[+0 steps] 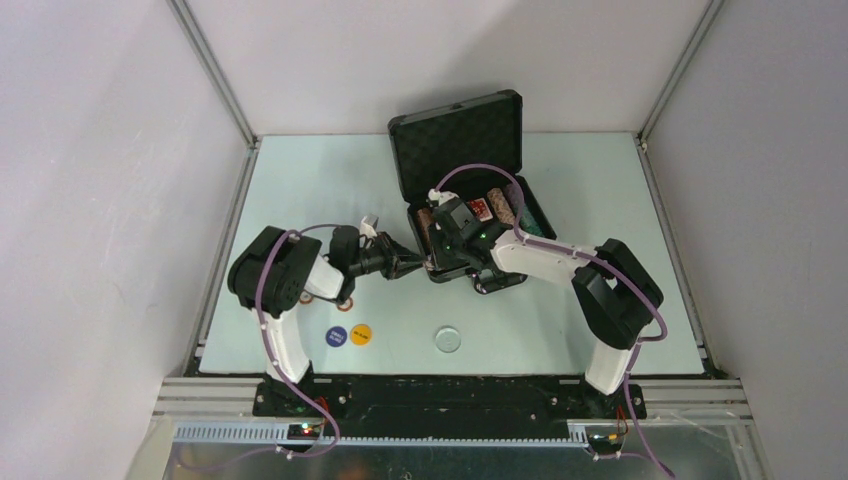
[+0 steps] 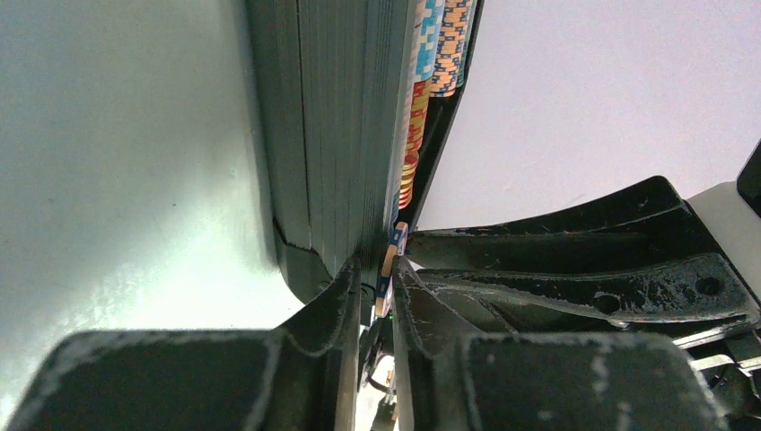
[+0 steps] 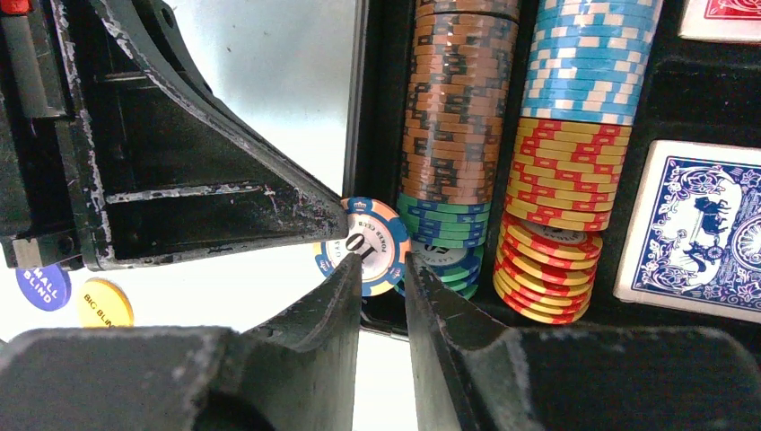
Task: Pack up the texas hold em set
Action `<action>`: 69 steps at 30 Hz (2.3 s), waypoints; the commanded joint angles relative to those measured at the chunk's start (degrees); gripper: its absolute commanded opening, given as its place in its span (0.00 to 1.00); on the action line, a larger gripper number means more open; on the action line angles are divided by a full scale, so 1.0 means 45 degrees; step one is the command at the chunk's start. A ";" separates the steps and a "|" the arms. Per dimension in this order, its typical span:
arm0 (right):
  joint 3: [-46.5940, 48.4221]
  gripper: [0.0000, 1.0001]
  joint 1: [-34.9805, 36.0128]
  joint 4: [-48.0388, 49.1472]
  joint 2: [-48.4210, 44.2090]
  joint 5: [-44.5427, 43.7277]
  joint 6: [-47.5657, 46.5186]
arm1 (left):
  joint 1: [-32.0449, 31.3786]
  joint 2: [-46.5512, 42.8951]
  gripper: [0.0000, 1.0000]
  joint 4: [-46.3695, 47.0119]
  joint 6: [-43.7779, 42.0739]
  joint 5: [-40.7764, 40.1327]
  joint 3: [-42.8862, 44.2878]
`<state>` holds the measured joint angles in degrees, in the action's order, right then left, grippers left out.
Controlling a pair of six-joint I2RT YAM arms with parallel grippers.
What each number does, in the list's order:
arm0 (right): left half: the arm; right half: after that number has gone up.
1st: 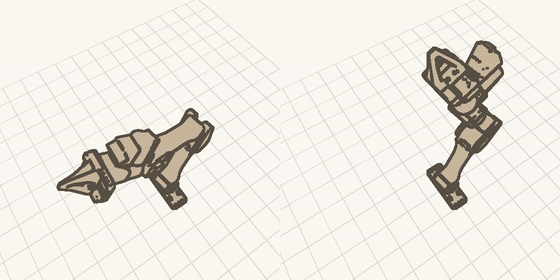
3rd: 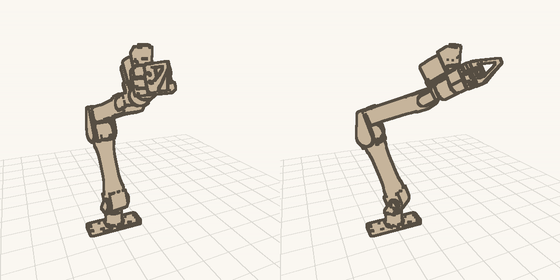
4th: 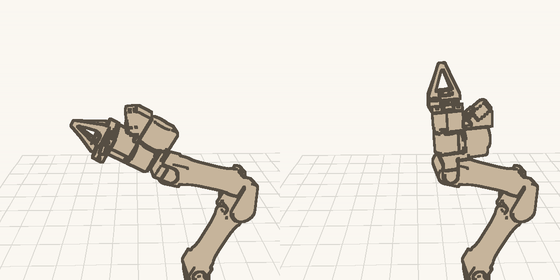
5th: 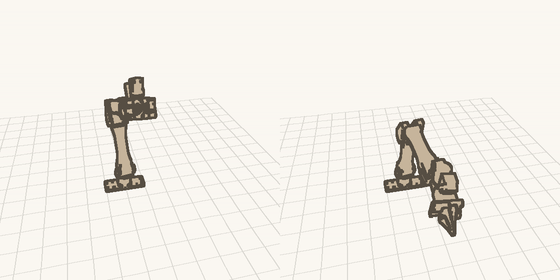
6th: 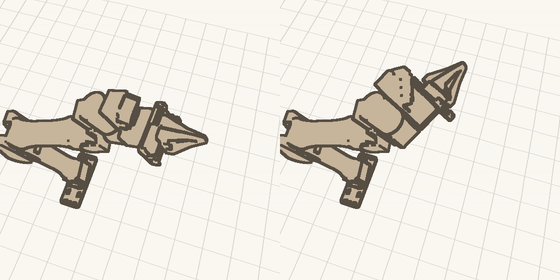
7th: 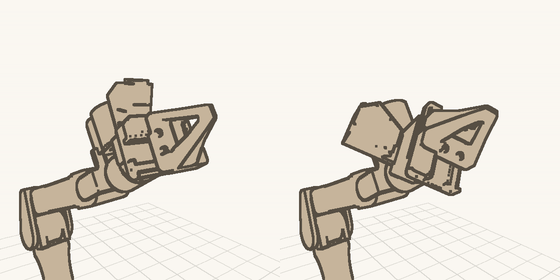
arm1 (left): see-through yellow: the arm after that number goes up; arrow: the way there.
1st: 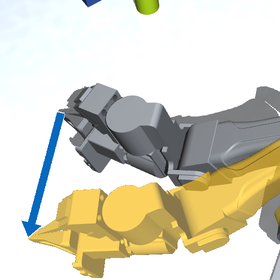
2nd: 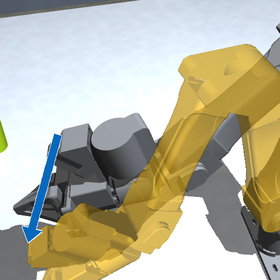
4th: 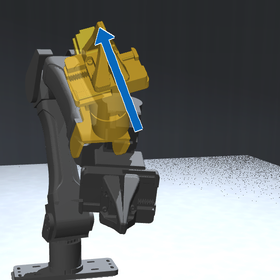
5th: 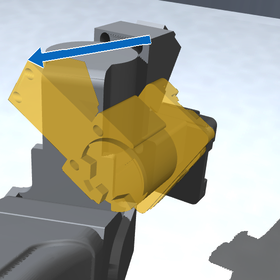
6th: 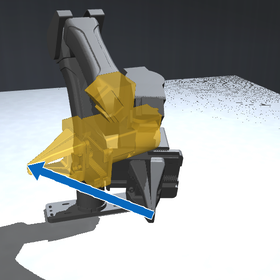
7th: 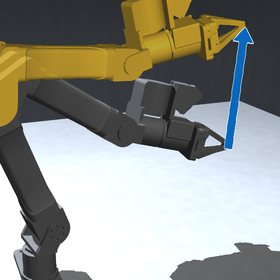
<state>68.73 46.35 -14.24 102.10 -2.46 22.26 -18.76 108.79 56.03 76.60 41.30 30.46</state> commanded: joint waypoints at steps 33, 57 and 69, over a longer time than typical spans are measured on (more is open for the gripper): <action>0.0006 0.28 -0.0061 0.0419 0.0028 -0.0307 -0.0032 | -0.0724 -0.2136 0.00 0.1162 0.0764 0.0125 0.0029; 0.0006 0.28 -0.0058 0.0524 0.0112 -0.0088 0.0037 | -0.0105 -0.5399 0.46 -0.8979 -0.4717 -0.3013 0.1563; 0.0004 0.27 -0.0012 0.0673 0.0181 -0.0030 0.0091 | -0.0668 -0.5006 0.48 -1.3193 -0.6486 -0.4571 0.3704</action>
<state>68.62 46.04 -13.34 102.54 -2.52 22.33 -21.06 85.97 3.60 51.68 24.03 45.15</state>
